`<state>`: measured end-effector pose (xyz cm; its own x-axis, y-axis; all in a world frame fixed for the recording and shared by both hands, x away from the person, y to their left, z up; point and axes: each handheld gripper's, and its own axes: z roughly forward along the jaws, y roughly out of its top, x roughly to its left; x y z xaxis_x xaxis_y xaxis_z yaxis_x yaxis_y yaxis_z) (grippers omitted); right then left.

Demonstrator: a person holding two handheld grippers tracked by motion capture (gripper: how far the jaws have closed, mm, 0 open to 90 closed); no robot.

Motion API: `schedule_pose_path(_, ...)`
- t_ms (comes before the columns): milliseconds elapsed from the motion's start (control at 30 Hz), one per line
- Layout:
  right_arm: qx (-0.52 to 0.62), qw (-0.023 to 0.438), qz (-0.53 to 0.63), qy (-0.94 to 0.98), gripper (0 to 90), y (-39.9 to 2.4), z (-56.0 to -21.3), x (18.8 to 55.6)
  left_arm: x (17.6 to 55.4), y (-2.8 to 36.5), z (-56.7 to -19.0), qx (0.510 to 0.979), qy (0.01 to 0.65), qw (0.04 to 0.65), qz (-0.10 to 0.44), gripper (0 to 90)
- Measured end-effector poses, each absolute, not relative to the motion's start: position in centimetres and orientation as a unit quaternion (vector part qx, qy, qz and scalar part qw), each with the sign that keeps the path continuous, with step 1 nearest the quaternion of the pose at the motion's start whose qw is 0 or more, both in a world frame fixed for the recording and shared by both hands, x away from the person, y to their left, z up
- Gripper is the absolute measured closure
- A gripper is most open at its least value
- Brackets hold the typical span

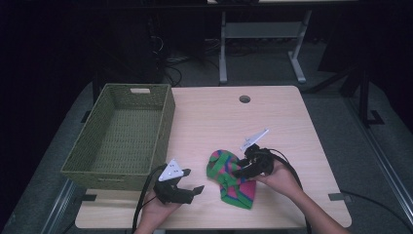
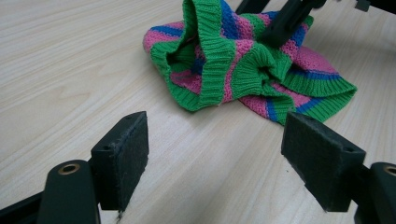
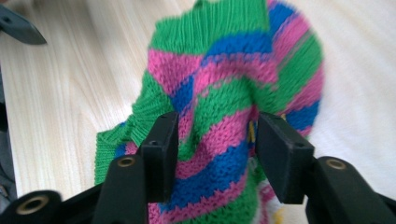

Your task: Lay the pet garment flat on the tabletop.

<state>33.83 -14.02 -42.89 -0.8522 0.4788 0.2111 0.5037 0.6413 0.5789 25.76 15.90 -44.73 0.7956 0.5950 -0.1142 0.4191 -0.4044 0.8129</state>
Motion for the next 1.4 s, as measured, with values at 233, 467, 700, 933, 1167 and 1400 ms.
schedule_pose_path(233,-0.252,-0.014,-0.351,-0.902,50.0,-14.1,-40.1,32.9,25.8,15.9,-44.7,0.833,0.303,0.453,0.098,23.0)
schedule_pose_path(467,-0.231,-0.007,-0.355,-0.906,53.2,-12.8,-39.5,32.7,25.8,15.8,-44.8,0.833,0.304,0.452,0.097,23.0)
schedule_pose_path(700,-0.199,-0.003,-0.349,-0.916,55.0,-10.4,-39.7,32.4,25.8,15.9,-44.7,0.833,0.303,0.452,0.098,22.9)
schedule_pose_path(933,-0.190,-0.004,-0.327,-0.926,55.9,-8.7,-40.8,33.0,25.8,16.0,-44.7,0.833,0.304,0.453,0.098,23.0)
schedule_pose_path(1167,-0.196,-0.003,-0.301,-0.933,58.0,-7.8,-42.5,33.7,25.8,16.0,-44.7,0.833,0.304,0.452,0.097,23.0)
schedule_pose_path(1400,-0.207,0.002,-0.287,-0.935,61.3,-7.7,-44.0,34.1,25.7,16.0,-44.7,0.833,0.304,0.451,0.096,23.0)
